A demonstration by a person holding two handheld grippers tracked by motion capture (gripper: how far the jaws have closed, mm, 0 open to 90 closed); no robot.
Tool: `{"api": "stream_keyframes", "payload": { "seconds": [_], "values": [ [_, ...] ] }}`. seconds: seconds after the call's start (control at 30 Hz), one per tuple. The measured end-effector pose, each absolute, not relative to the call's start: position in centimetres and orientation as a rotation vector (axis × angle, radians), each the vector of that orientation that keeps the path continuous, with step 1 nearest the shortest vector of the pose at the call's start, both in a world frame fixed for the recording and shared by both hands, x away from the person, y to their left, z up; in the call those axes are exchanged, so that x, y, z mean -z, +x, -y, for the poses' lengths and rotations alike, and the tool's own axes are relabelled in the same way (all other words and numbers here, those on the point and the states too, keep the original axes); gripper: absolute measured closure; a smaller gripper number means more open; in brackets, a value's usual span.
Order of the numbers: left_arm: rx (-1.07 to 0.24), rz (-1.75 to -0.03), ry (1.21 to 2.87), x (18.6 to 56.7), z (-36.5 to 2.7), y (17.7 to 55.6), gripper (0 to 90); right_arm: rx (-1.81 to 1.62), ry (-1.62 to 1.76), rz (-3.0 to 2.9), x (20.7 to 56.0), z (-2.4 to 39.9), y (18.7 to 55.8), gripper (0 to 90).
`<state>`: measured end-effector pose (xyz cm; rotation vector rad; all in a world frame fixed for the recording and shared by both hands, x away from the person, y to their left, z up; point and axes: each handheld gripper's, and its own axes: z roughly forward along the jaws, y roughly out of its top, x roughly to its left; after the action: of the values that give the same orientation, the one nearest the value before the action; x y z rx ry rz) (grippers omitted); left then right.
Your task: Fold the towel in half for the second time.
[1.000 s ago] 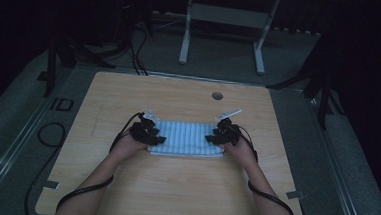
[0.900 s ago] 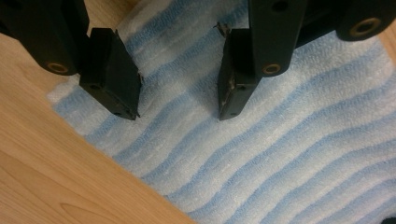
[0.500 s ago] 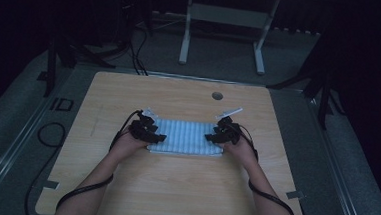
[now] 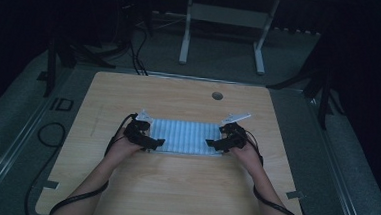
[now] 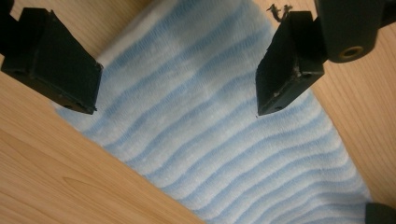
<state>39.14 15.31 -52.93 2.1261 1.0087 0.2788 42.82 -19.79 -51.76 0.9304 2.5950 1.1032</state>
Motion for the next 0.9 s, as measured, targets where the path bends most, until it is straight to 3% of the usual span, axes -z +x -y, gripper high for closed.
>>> {"api": "stream_keyframes", "payload": {
  "seconds": [0.07,0.63,0.9],
  "values": [
    [-0.277,-1.009,2.127,53.1,-15.7,38.9,1.2,-1.119,0.928,-2.585,51.9,20.2,42.6,13.9],
    [-0.412,-1.107,2.019,54.1,-20.0,35.5,1.3,-1.133,1.003,-2.521,53.2,25.8,40.5,13.6],
    [-0.370,-1.180,1.975,54.5,-23.0,33.9,1.3,-1.132,1.068,-2.473,54.2,28.7,38.8,13.5]
  ]
}}
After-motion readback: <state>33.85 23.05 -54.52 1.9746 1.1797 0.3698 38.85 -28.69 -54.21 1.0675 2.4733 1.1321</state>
